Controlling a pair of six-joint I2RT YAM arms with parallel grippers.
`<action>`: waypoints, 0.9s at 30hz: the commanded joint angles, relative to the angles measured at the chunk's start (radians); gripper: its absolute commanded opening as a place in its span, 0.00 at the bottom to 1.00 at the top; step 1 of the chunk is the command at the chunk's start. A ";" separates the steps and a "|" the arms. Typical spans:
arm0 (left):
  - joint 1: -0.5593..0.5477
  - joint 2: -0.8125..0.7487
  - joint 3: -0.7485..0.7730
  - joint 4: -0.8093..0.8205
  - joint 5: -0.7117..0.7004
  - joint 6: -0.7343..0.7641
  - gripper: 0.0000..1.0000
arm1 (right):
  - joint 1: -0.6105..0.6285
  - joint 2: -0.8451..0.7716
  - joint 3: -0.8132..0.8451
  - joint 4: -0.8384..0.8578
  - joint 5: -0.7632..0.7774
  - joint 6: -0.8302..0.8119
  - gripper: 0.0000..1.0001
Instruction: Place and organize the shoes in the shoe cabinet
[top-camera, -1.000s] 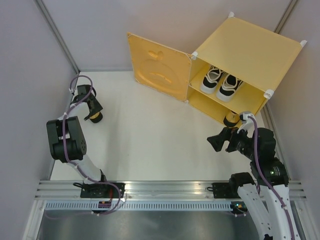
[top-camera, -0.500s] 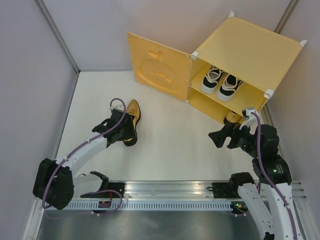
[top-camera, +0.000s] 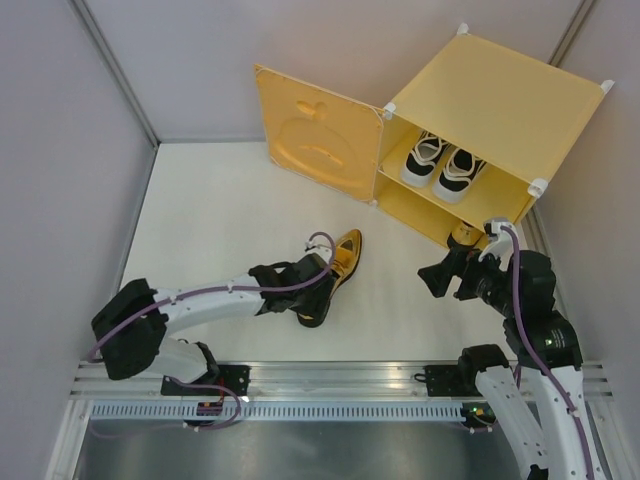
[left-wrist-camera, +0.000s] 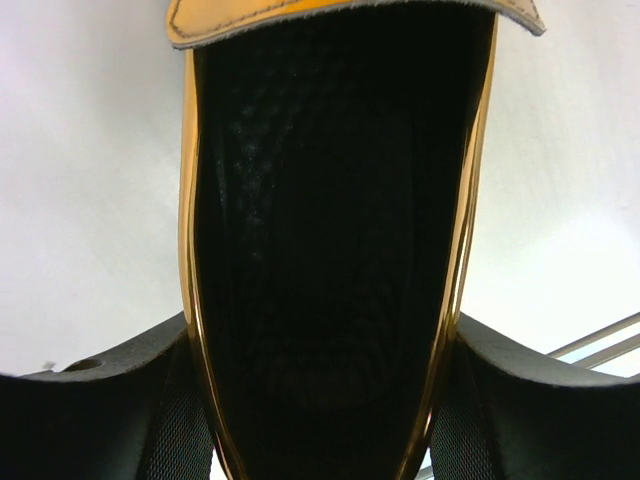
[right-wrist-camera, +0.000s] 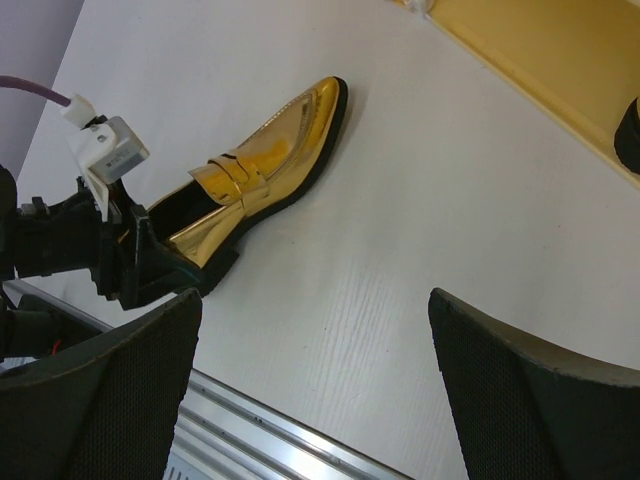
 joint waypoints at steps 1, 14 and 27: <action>-0.074 0.106 0.135 0.115 0.025 0.077 0.18 | -0.002 -0.016 -0.015 0.001 0.028 0.023 0.98; -0.089 0.266 0.275 0.181 0.079 0.143 0.62 | -0.002 -0.025 -0.044 -0.023 0.043 0.029 0.98; -0.054 0.036 0.352 0.043 0.054 0.117 1.00 | -0.002 0.007 -0.060 0.026 0.010 0.064 0.98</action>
